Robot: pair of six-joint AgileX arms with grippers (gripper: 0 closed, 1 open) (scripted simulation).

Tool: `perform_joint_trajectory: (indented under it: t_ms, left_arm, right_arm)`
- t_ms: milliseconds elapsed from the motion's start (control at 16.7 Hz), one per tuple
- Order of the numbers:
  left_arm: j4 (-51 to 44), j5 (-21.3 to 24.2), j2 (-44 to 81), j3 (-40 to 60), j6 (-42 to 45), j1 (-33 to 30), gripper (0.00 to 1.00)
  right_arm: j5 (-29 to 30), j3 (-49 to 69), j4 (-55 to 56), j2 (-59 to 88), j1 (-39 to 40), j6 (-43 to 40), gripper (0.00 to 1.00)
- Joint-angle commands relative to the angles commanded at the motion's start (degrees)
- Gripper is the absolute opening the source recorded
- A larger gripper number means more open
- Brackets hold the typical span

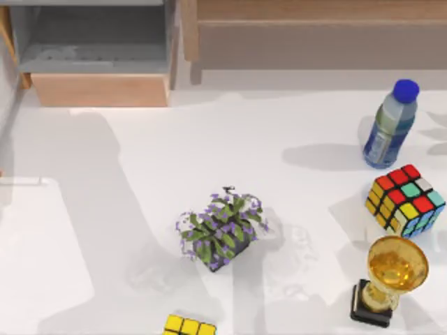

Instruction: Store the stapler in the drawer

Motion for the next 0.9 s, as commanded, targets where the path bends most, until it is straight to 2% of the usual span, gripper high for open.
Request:
perform_joint_trajectory:
  t_ms: [780,900]
  left_arm:
    - [0.0,0.0,0.0,0.0,0.0,0.0,0.98]
    - [0.0,0.0,0.0,0.0,0.0,0.0,1.0]
  right_arm:
    - [0.0,0.0,0.0,0.0,0.0,0.0,1.0]
    - [0.0,0.0,0.0,0.0,0.0,0.0,1.0]
